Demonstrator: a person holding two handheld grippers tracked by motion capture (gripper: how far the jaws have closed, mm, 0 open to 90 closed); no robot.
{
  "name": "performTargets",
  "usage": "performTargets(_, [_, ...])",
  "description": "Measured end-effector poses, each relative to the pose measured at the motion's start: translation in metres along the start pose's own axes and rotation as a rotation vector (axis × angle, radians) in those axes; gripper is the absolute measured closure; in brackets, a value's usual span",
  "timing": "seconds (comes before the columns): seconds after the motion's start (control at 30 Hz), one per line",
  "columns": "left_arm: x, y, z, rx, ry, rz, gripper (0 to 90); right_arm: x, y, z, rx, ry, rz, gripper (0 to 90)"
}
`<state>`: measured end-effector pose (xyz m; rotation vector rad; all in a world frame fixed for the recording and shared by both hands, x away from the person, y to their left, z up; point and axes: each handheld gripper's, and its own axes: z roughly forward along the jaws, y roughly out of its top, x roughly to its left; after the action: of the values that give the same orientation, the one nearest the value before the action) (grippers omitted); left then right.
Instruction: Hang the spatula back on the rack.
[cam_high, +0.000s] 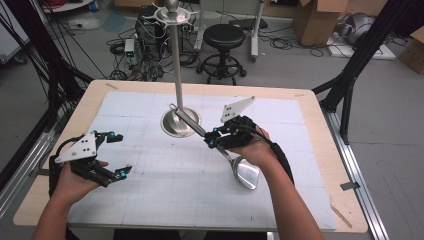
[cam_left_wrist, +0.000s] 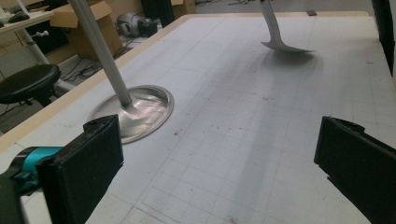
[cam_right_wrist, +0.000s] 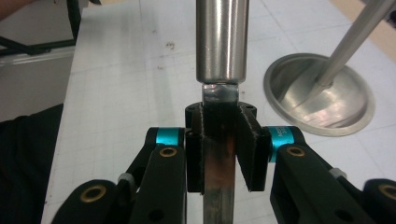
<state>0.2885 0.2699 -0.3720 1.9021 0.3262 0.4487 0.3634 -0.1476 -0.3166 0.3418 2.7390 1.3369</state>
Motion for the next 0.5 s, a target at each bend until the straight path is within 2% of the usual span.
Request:
performTargets(0.2, [0.0,0.0,0.0,-0.004,0.001,-0.002,1.7,-0.001,0.004,-0.016,-0.036,-0.013,0.002,75.0])
performTargets(0.27, [-0.001,0.0,0.0,-0.006,0.001,-0.003,1.7,-0.002,0.006,-0.02,-0.04,-0.027,0.0,75.0])
performTargets(0.5, [0.0,0.001,0.0,-0.006,-0.002,-0.006,1.7,-0.008,0.014,-0.036,-0.042,-0.028,-0.003,75.0])
